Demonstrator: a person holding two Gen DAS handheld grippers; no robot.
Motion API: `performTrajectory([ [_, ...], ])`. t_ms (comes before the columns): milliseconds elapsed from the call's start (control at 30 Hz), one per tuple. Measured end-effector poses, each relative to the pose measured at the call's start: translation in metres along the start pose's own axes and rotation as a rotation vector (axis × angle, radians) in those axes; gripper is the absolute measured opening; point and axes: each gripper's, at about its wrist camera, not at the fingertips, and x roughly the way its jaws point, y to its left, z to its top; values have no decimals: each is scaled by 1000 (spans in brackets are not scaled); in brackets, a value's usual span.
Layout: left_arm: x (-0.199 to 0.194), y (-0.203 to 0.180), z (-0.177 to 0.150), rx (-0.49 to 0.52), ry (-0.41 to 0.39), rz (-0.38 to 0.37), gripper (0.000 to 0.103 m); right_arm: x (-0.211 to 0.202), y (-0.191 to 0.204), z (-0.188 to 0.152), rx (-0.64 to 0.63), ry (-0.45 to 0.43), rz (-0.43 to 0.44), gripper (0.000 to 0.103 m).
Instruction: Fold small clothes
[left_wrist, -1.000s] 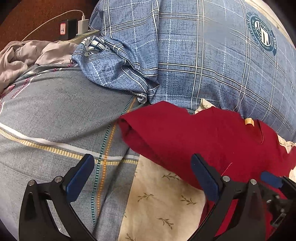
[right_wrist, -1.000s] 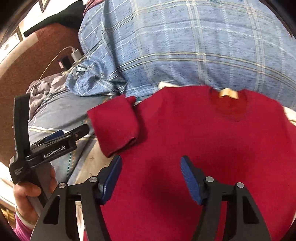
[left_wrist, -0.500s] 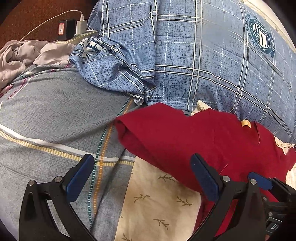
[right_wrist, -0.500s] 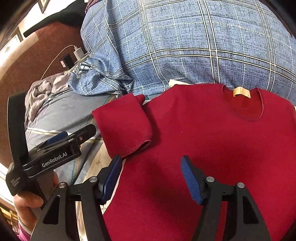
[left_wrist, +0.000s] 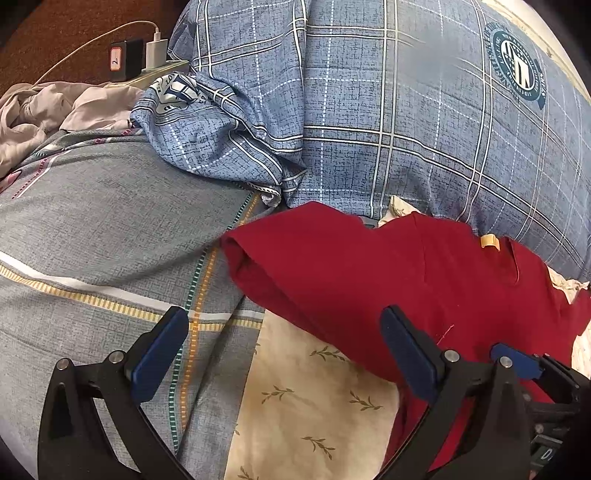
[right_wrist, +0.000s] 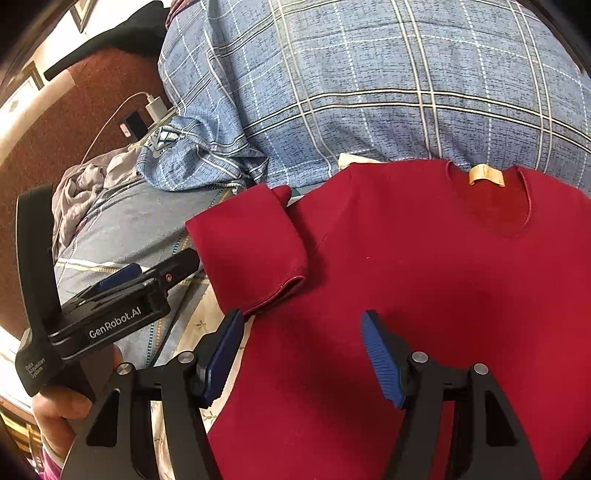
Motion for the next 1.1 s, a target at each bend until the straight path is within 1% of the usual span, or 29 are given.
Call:
performTrajectory([
  [200, -1, 1, 0, -10, -11, -10, 103, 4, -4, -1, 18, 10, -12, 68],
  [267, -2, 0, 0, -12, -11, -33, 103, 3, -4, -1, 14, 9, -16, 67],
  [333, -3, -6, 0, -2, -12, -73, 103, -2, -6, -1, 8, 2, -32, 67],
  [367, -4, -10, -1, 9, -16, -90, 103, -6, -8, -1, -1, -9, -64, 67],
  [467, -9, -27, -5, 57, -27, -130, 103, -18, -16, -9, -7, -46, -210, 68],
  [533, -12, -42, -9, 95, -28, -164, 103, -27, -33, -17, 27, -64, -276, 68],
  [600, -13, -53, -13, 118, -28, -185, 103, -34, -51, -24, 68, -64, -326, 68],
  [700, -12, -67, -20, 131, -19, -220, 103, -44, -73, -35, 138, -68, -370, 68],
  [833, -10, -81, -28, 125, 7, -255, 103, -56, -91, -40, 177, -74, -429, 71],
  [933, -8, -89, -29, 145, 3, -249, 103, -61, -97, -45, 188, -62, -474, 71],
  [1100, -6, -95, -34, 161, 5, -245, 103, -64, -104, -47, 210, -59, -491, 72],
])
